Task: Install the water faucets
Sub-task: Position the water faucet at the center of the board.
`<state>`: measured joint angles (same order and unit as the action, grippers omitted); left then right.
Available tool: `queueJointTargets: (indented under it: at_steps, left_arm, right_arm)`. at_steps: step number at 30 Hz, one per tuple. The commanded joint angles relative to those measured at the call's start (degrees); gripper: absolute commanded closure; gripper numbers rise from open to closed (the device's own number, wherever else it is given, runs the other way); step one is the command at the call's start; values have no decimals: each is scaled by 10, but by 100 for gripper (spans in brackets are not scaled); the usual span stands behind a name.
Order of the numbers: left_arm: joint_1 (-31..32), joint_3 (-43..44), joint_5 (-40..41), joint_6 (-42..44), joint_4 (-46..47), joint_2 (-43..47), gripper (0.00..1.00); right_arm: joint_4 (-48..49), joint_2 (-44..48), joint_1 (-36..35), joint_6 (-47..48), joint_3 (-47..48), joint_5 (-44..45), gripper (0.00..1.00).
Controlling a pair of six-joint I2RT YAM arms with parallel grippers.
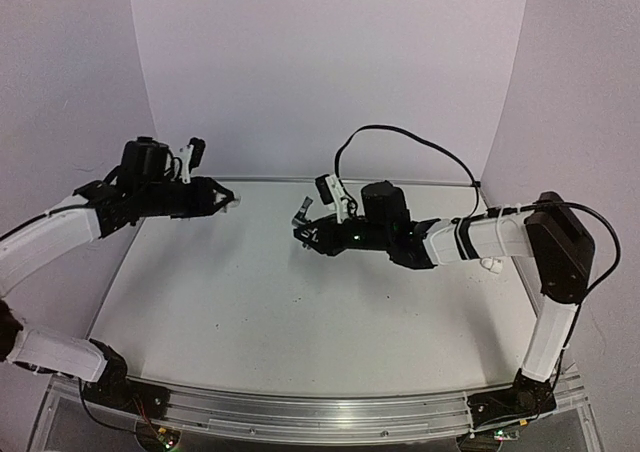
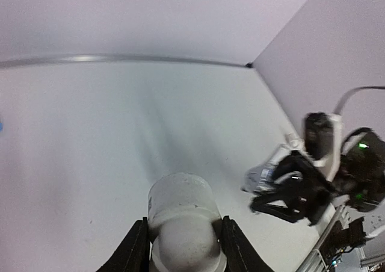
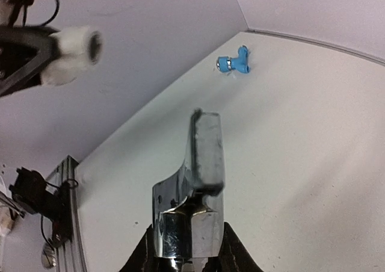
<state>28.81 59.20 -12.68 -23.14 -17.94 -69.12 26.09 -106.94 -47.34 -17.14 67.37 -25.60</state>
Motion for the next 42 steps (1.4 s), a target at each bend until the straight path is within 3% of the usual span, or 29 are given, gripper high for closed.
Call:
queueJointTargets:
  at_steps: [1,6,15,19,29,36,42]
  left_arm:
    - [5,108,13,-13,-333,-121,100]
    - [50,133,78,-4,-383,-210,100]
    - [88,148,121,-8,-337,-297,100]
    - [89,133,117,-5,-308,-289,100]
    - [90,70,111,-4,-257,-231,100]
    - [90,54,95,-4,-235,-199,100]
    - [90,44,89,5,-226,-185,100]
  right_arm:
    - [-125,65,-5,114,4,23,100]
    - [-382,18,-5,111,111,54,100]
    - [-891,-79,-6,123,283,130,100]
    - [-986,-104,-6,122,266,103,95]
    - [-1044,-211,-6,117,288,113,89]
    - [-1032,-235,-6,109,311,102,47]
    - [-1016,-218,-5,90,330,80,30]
